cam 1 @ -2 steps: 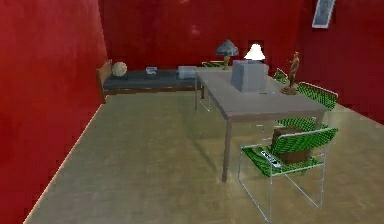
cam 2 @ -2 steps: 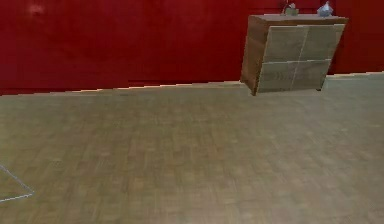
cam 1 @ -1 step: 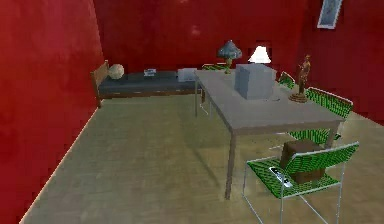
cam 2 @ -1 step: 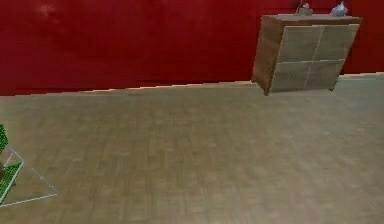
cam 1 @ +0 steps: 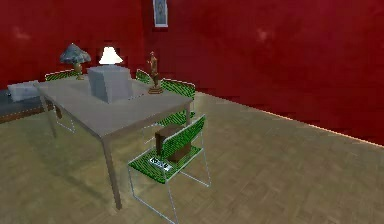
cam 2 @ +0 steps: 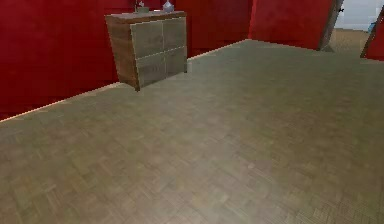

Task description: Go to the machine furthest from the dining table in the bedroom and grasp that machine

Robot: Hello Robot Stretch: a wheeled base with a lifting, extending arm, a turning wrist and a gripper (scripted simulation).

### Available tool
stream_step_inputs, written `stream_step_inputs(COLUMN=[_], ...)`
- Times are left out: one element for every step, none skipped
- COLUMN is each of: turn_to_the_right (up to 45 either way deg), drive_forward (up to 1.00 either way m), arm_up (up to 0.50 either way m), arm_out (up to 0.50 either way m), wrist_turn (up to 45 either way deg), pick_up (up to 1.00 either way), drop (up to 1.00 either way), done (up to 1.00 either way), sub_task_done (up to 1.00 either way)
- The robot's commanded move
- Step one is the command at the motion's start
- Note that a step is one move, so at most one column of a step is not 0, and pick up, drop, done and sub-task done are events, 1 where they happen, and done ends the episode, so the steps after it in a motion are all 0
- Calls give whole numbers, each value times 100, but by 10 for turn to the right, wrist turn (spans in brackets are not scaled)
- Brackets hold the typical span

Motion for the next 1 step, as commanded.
stream_step_inputs(turn_to_the_right=[0], drive_forward=[50], arm_up=[0], arm_out=[0], wrist_turn=[0], pick_up=[0], drop=[0], done=[0], sub_task_done=[0])
